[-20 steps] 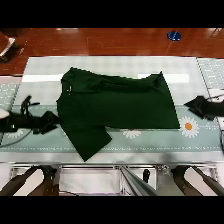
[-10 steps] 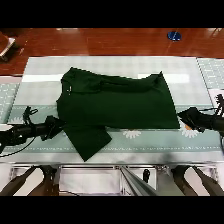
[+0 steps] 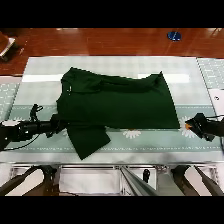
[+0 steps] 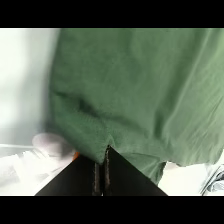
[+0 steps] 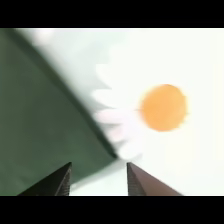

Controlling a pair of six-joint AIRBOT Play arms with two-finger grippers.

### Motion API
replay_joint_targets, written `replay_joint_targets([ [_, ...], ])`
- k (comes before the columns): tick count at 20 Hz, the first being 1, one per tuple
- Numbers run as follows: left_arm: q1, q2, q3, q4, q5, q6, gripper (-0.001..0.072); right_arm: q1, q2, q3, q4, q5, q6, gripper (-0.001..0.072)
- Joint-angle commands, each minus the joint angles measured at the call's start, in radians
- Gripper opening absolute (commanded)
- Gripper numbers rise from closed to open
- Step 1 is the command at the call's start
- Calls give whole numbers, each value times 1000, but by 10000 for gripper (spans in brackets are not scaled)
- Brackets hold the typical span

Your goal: Fold the shirts.

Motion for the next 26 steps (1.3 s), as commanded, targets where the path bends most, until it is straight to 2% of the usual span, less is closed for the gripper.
replay_joint_targets([
  [1, 0, -6, 10, -5, -9, 13, 22, -42, -82, -1, -7, 68, -1, 415],
  [5, 0, -6, 10, -13, -12, 28, 22, -42, -179, 0, 161, 55, -85, 414],
  [8, 0, -6, 10, -20, -9, 28, 22, -33, -257, 0, 169, 40, -115, 413],
  [13, 0, -6, 10, -20, -16, 28, 21, 128, -343, 80, 181, -54, -116, 405],
  [14, 0, -6, 10, -20, -16, 28, 21, 160, -358, 107, 182, -61, -114, 332],
  [15, 0, -6, 10, -20, -16, 28, 21, 196, -375, 137, 184, -53, -126, 143],
  [16, 0, -6, 12, -23, -16, 28, 21, 234, -383, 167, 192, -37, -170, 22],
  [17, 1, -5, 24, -31, -21, 28, 21, 269, -381, 203, 199, -20, -173, 22],
  [20, -1, 18, 163, -126, -95, 32, 21, 374, -372, 438, 190, 90, -153, 21],
  [23, -8, 96, 448, -252, -137, 30, 21, 460, -341, 808, 150, 126, -66, 21],
  [26, -2, 181, 813, -227, -129, 16, 20, 483, -275, 1161, 18, 155, 14, 21],
])
